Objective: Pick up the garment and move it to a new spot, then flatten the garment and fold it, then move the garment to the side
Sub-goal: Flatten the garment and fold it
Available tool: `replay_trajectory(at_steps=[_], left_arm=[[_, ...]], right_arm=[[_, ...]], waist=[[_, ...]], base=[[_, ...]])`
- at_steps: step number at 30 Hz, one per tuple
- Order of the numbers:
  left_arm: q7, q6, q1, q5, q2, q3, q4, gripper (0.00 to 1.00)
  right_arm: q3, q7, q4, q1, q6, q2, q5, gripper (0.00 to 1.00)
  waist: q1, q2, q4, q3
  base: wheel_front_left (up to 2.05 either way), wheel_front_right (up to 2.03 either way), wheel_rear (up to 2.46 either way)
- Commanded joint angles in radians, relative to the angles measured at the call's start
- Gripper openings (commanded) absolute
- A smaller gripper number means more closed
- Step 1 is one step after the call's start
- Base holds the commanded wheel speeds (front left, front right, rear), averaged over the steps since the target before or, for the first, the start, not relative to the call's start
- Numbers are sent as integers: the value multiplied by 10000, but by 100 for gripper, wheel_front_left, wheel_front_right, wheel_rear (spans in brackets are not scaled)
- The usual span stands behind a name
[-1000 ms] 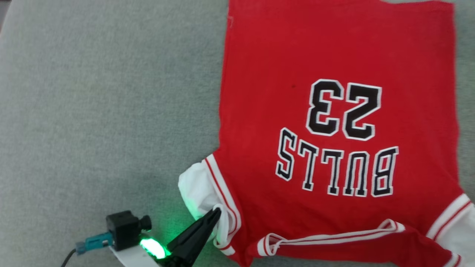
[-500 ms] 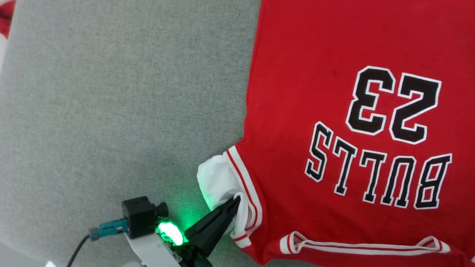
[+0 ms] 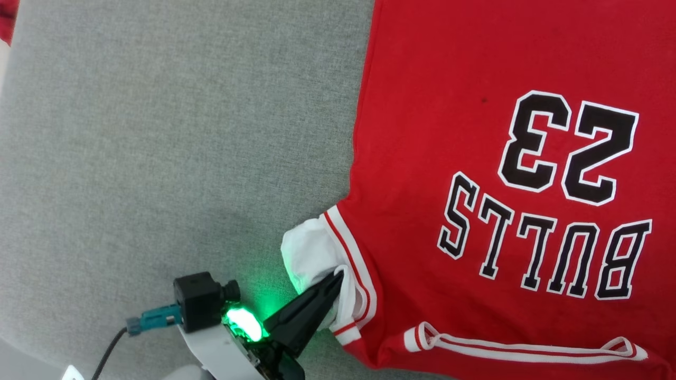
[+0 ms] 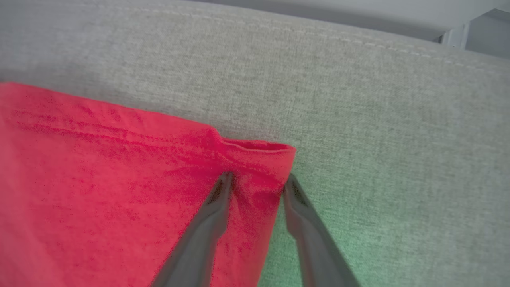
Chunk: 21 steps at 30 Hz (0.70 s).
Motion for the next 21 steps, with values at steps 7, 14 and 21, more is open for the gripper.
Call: replay_trajectory(at_steps=[7, 14, 21], left_arm=[[5, 27, 252, 212, -181, 517, 156, 0], [5, 23, 839, 248, 24, 779, 170, 0], [5, 23, 973, 131, 473, 542, 344, 0]], right_arm=[[-117, -618, 27, 896, -9, -168, 633, 0], [342, -894, -1150, 2405, -7, -971, 2018, 0], [445, -820, -3267, 5195, -9, -2211, 3616, 0]], waist=[[0, 0, -80, -605], [0, 0, -435, -1536], [0, 0, -917, -2384]], base=[[0, 0, 0], [0, 0, 0], [0, 0, 0]])
